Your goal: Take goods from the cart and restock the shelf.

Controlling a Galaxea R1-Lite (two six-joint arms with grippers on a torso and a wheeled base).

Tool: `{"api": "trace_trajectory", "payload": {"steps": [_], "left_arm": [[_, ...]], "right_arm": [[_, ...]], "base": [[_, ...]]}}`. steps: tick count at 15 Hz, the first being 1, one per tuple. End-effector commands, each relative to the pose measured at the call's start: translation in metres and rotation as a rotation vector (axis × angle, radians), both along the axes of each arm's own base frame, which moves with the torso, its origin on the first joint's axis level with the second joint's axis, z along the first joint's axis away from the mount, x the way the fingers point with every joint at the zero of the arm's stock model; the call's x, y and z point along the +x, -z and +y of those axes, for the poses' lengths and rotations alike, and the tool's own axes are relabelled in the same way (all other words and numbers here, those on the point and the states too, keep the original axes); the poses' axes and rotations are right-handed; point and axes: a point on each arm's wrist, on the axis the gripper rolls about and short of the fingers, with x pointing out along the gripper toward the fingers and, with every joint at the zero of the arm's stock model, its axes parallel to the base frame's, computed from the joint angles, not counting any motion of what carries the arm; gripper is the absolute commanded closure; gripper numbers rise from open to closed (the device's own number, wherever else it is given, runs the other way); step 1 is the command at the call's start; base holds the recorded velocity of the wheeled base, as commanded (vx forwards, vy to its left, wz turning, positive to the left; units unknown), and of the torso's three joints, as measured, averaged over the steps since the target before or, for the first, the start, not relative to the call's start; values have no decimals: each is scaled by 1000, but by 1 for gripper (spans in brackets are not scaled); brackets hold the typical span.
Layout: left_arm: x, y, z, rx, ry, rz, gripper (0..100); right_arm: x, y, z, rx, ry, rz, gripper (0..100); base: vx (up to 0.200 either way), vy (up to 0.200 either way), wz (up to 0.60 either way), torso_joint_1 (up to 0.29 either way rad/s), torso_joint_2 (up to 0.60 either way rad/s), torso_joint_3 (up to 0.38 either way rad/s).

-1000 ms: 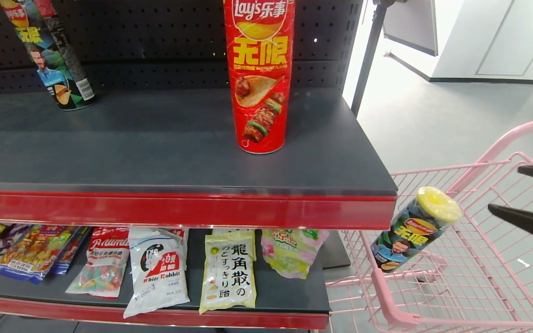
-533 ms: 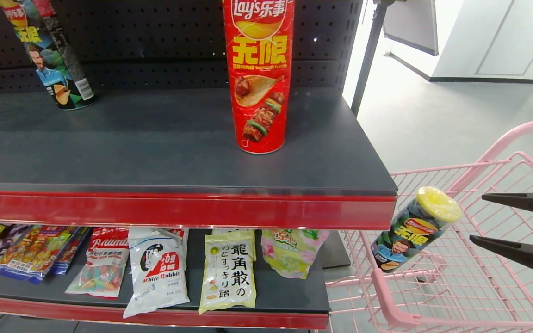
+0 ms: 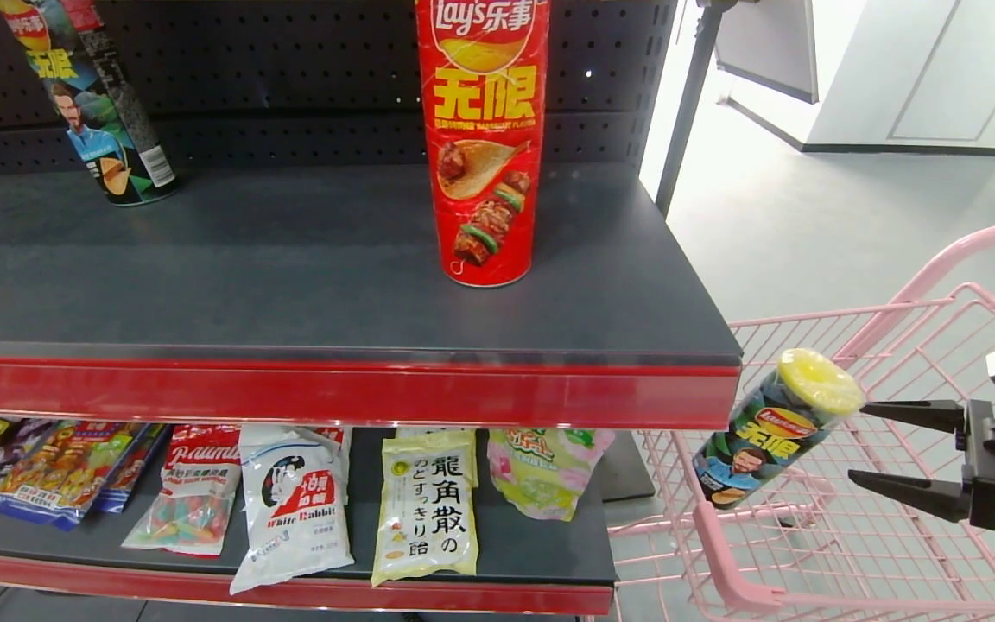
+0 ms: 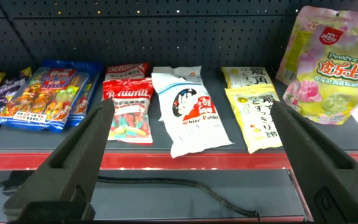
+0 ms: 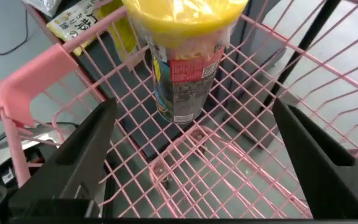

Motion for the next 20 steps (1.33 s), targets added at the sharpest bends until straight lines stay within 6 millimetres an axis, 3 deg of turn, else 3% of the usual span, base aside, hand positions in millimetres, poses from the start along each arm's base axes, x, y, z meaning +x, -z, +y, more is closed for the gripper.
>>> {"api": "trace_trajectory", "payload": {"steps": [1, 6, 12, 20], "left_arm": [[0, 0, 0, 0, 0, 1, 0], [0, 0, 0, 0, 0, 1, 0], [0, 0, 0, 0, 0, 1, 0], [0, 0, 0, 0, 0, 1, 0]], "right_arm": [[19, 21, -4, 21, -23, 58, 0], [54, 27, 0, 15, -85, 43, 0], [60, 31, 27, 24, -179, 63, 0], [59, 12, 67, 29, -296, 42, 0]], "base": [[0, 0, 0, 0, 0, 0], [0, 0, 0, 0, 0, 0], [0, 0, 0, 0, 0, 0], [0, 0, 0, 0, 0, 0]]}}
